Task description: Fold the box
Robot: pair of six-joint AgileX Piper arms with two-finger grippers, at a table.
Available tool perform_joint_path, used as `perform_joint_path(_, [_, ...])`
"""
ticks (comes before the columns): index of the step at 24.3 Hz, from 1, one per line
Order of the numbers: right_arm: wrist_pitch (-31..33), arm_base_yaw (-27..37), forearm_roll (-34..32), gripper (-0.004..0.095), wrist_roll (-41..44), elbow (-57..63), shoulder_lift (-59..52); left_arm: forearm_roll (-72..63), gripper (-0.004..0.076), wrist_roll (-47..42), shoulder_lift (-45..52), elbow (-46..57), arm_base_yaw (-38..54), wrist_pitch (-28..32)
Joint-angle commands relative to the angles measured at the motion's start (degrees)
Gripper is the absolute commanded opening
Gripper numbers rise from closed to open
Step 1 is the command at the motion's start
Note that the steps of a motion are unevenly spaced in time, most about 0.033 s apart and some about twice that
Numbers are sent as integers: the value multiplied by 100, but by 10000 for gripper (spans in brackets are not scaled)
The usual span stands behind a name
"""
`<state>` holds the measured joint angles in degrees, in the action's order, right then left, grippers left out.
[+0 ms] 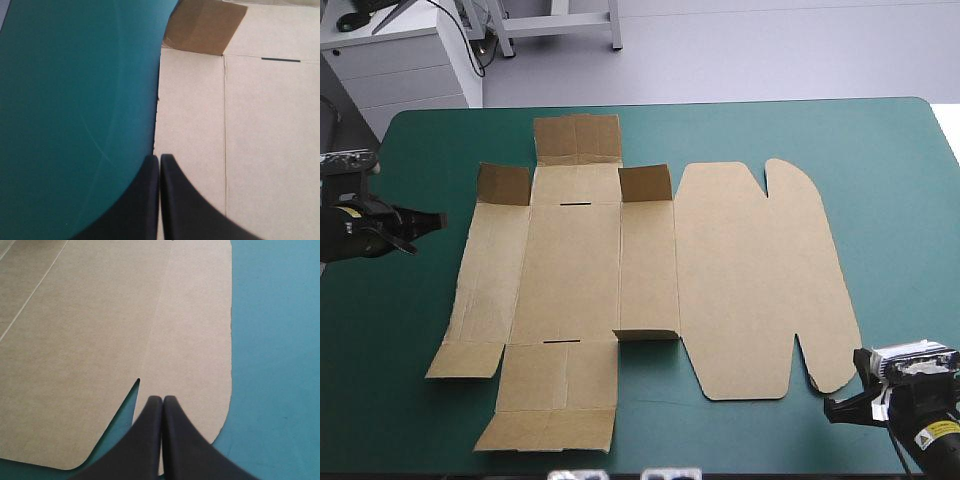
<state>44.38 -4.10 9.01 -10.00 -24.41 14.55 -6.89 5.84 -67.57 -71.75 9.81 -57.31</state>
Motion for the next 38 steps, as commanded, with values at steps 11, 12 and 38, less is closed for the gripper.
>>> perform_joint_path(11, [-419,5,-125,-19,-42,-154,68,-3720,-8,3139,-1550,181,3623,-1656])
perform_joint_path(12, [-419,5,-125,-19,-42,-154,68,-3667,-8,3209,-1631,319,3623,-1656])
perform_joint_path(38, [-419,5,-125,-19,-42,-154,68,-3776,424,4087,-2408,987,2939,-1374])
